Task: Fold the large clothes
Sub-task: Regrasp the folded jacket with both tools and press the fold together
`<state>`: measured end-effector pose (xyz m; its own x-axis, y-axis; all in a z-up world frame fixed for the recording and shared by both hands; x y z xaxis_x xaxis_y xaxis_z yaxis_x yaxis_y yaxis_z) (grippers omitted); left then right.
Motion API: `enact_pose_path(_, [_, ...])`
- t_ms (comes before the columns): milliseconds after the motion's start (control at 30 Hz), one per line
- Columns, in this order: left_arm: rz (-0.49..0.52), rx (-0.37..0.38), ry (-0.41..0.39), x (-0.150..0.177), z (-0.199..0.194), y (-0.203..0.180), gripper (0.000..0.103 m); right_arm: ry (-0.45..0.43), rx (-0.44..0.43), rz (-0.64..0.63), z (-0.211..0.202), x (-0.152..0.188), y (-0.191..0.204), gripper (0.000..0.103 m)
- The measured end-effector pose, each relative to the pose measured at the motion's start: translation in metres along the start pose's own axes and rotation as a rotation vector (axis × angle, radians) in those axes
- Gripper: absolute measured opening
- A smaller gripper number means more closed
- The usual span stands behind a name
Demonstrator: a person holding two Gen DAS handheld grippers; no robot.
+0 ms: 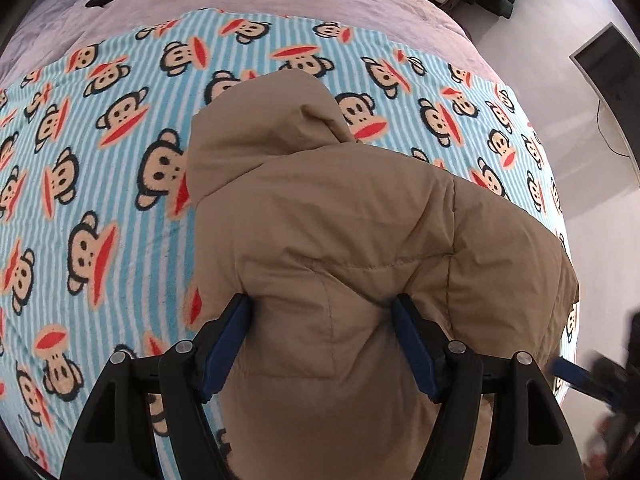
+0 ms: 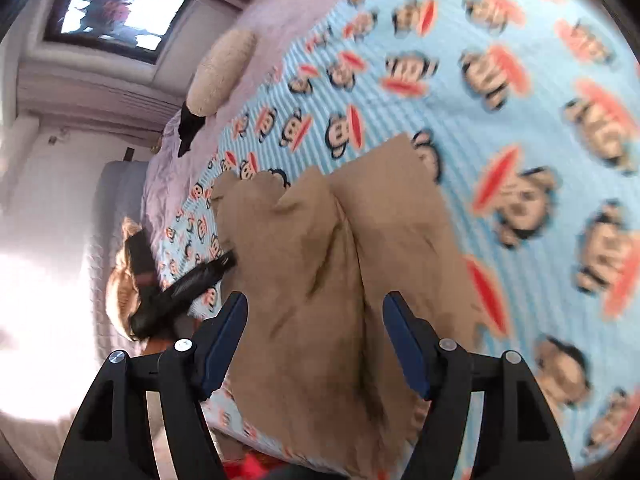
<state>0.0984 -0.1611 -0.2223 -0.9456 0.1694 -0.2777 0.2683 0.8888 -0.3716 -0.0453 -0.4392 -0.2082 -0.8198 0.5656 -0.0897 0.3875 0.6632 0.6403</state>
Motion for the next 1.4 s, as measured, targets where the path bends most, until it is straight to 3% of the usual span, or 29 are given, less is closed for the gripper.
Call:
enact_pose_path(100, [-0.007, -0.024, 0.006, 0.0, -0.007, 0.003, 0.072, 0.057, -0.024, 0.081, 0.049, -0.022, -0.003, 0.071])
enact_pose_path(167, [0.002, -0.049, 0.005, 0.002, -0.011, -0.003, 0.072, 0.034, 0.0, 0.01, 0.057, -0.034, 0.013, 0.012])
enact_pose_path(233, [0.035, -0.071, 0.002, 0.005, -0.011, -0.018, 0.072, 0.001, 0.074, -0.05, 0.055, -0.042, 0.023, 0.009])
enact_pose_path(367, [0.116, -0.165, -0.004, 0.005, 0.009, -0.054, 0.073, 0.012, 0.278, -0.136, 0.07, -0.056, 0.003, 0.008])
enact_pose_path(433, [0.144, -0.185, -0.008, 0.003, 0.018, -0.065, 0.081, 0.04, 0.283, -0.083, 0.08, -0.061, -0.016, 0.006])
enact_pose_path(500, [0.162, -0.231, 0.001, 0.003, 0.027, -0.068, 0.081, 0.045, 0.253, -0.039, 0.085, -0.068, -0.027, 0.006])
enact_pose_path(567, [0.152, -0.229, 0.005, 0.005, 0.027, -0.066, 0.082, 0.044, 0.233, -0.003, 0.076, -0.066, -0.029, 0.006])
enact_pose_path(700, [0.143, -0.226, 0.003, 0.008, 0.026, -0.06, 0.082, 0.017, 0.273, -0.111, 0.028, -0.042, -0.004, 0.007])
enact_pose_path(800, [0.139, -0.251, -0.004, 0.008, 0.028, -0.063, 0.083, 0.017, 0.211, -0.185, 0.005, -0.016, 0.024, 0.009])
enact_pose_path(867, [0.13, -0.269, -0.007, 0.007, 0.029, -0.064, 0.084, 0.088, 0.194, -0.241, 0.007, 0.011, 0.035, 0.009])
enact_pose_path(967, [0.132, -0.263, 0.004, 0.008, 0.017, -0.068, 0.084, 0.159, 0.321, -0.334, 0.032, 0.042, 0.027, 0.009])
enact_pose_path(1033, [0.151, -0.255, 0.0, 0.012, 0.0, -0.069, 0.084, 0.184, 0.317, -0.304, 0.043, 0.048, 0.015, 0.008])
enact_pose_path(1167, [0.153, -0.233, -0.034, 0.035, -0.048, -0.061, 0.084, 0.183, 0.28, -0.241, 0.046, 0.047, 0.004, 0.008])
enact_pose_path(1267, [0.132, -0.192, 0.015, 0.068, -0.064, -0.048, 0.084, 0.188, 0.266, -0.243, 0.046, 0.047, 0.001, 0.008])
enact_pose_path(1400, [0.086, -0.22, 0.144, 0.119, -0.043, -0.032, 0.084, 0.186, 0.257, -0.227, 0.041, 0.048, -0.003, 0.008])
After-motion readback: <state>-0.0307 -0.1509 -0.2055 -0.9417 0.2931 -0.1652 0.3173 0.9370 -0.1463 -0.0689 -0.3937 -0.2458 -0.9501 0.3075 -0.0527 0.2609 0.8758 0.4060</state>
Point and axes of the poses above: each gripper's, at about its wrist camera, not at the fingertips, and z roughly the way its jaws point, y to its left, x to its underside, the point moved 3 cm from there along z, roughly the way its jaws point, and after that the axes turned 5 degrees about x, right-handed, at the moved point
